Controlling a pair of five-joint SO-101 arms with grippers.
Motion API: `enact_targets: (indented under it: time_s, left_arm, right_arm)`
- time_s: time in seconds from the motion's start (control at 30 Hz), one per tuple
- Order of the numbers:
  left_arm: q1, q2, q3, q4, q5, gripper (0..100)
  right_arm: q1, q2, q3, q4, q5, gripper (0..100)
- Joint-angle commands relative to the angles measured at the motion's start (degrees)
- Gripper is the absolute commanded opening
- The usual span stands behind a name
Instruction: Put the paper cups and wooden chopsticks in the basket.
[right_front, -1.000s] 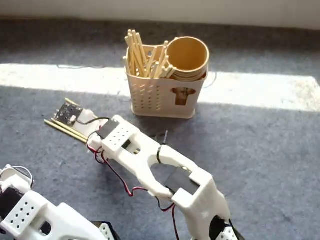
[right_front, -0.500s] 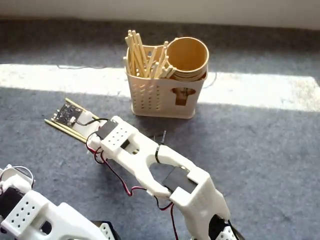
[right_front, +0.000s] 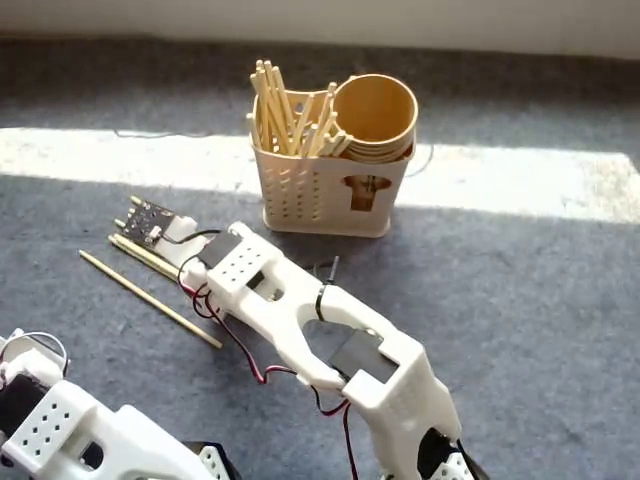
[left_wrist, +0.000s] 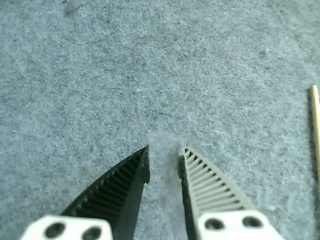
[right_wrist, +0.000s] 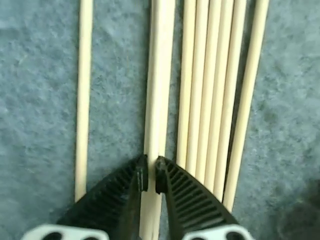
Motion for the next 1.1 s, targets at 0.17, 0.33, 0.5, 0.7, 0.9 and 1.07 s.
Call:
enact_targets:
  time_s: [0.17, 0.33, 0.5, 0.7, 0.9, 1.07]
  left_arm:
    - [0.9, -0.8, -0.1, -1.1, 0.4, 11]
    - [0.9, -0.8, -0.1, -1.1, 0.4, 11]
    - [0.9, -0.8, -0.1, -1.1, 0.4, 11]
    - [0.9, -0.8, -0.1, -1.1, 0.4, 11]
    - [0.9, -0.8, -0.1, -1.1, 0.4, 11]
    - [0.9, -0.8, -0.1, -1.1, 0.4, 11]
  right_arm:
    - [2.8, -9.4, -1.1, 3.3, -0.2, 0.5]
    - [2.9, -13.5, -1.1, 6.4, -0.3, 0.5]
    - [2.2, -20.4, 3.9, 6.2, -0.3, 0.5]
    - [0.5, -33.6, 13.7, 2.7, -1.1, 0.5]
    - [0.2, -45.4, 19.3, 0.3, -2.6, 0.5]
    - [0.4, -54.1, 19.6, 0.3, -2.6, 0.5]
